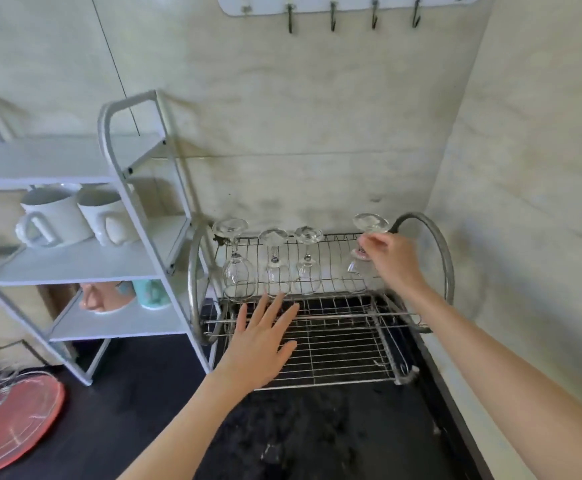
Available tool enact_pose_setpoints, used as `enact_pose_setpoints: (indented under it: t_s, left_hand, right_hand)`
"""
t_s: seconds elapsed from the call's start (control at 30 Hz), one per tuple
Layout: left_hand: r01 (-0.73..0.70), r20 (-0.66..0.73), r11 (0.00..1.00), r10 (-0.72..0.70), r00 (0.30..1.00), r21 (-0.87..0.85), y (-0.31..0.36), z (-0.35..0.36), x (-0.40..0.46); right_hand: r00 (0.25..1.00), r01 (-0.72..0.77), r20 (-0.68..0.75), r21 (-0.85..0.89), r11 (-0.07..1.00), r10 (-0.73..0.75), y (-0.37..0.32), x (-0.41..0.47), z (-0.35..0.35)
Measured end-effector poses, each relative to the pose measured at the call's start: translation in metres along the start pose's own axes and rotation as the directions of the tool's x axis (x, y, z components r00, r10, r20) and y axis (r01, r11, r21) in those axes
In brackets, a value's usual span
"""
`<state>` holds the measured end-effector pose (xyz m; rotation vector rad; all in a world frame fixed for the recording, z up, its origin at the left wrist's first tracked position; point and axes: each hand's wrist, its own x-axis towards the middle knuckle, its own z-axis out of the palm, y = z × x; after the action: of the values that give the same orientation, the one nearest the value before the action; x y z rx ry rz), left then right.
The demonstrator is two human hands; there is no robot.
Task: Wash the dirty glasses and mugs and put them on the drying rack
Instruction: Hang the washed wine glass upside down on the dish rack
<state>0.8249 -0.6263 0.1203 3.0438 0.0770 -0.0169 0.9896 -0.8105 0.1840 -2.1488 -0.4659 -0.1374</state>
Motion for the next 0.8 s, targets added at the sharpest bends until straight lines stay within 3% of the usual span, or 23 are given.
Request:
enact_pose_setpoints:
  t_s: [0.27, 0.53, 0.8]
  left_hand:
    - [0.009, -0.04, 0.991, -0.003, 0.999, 0.135, -0.002, 0.013, -0.001]
    - [0.036, -0.076, 0.983, -0.023, 0.997, 0.183, -0.003, 0.02, -0.001]
    - [0.047, -0.067, 0.979, -0.034, 0.997, 0.201, -0.002, 0.018, -0.002]
  right_hand:
    - [0.99, -0.034, 0.135, -0.016, 0.999, 0.035, 0.034, 0.035, 0.044]
    - [0.986, 0.064, 0.159, -0.029, 0.998, -0.058, 0.035, 0.04, 0.051]
    - [0.976, 0.053, 0.212, -0.039, 0.998, -0.044, 0.04, 0.037, 0.05]
